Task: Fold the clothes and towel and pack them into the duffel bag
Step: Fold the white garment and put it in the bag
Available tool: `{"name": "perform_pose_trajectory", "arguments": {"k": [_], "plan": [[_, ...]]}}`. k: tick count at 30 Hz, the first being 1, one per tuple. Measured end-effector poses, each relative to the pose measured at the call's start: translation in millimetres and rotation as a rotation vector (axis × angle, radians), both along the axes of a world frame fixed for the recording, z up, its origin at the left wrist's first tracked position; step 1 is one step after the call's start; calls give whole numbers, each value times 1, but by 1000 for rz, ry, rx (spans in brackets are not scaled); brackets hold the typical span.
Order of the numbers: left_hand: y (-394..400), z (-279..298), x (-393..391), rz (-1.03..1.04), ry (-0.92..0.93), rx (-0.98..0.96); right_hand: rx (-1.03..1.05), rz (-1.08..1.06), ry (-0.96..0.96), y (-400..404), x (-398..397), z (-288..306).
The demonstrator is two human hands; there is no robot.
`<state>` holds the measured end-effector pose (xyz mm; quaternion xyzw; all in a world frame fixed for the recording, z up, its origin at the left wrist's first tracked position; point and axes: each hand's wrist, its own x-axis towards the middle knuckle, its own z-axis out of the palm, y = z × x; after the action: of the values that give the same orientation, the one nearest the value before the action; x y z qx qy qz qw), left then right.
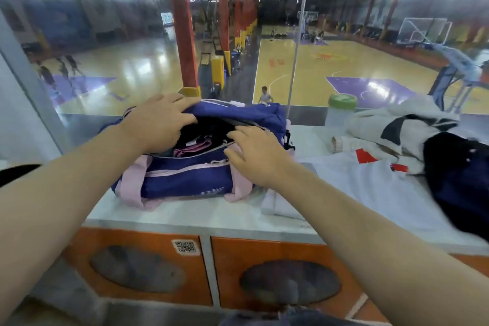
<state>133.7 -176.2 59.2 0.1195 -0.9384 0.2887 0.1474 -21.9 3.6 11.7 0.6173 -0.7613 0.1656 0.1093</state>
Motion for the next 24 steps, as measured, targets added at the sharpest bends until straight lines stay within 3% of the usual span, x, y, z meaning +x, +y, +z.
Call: {"name": "perform_pose_trajectory", "arguments": {"k": [4, 8, 12, 17, 24], "plan": [[52, -14, -9, -38, 77, 183, -16, -87, -85, 60, -6, -2], [111, -36, -37, -74, 203, 541, 3, -190, -204, 105, -16, -10], [174, -60, -67, 110, 249, 903, 49, -262, -301, 134, -36, -22], [207, -95, -83, 368, 173, 978, 166, -232, -337, 147, -50, -33], [204, -96, -98, 511, 176, 1050, 343, -318, -240, 154, -73, -50]]}}
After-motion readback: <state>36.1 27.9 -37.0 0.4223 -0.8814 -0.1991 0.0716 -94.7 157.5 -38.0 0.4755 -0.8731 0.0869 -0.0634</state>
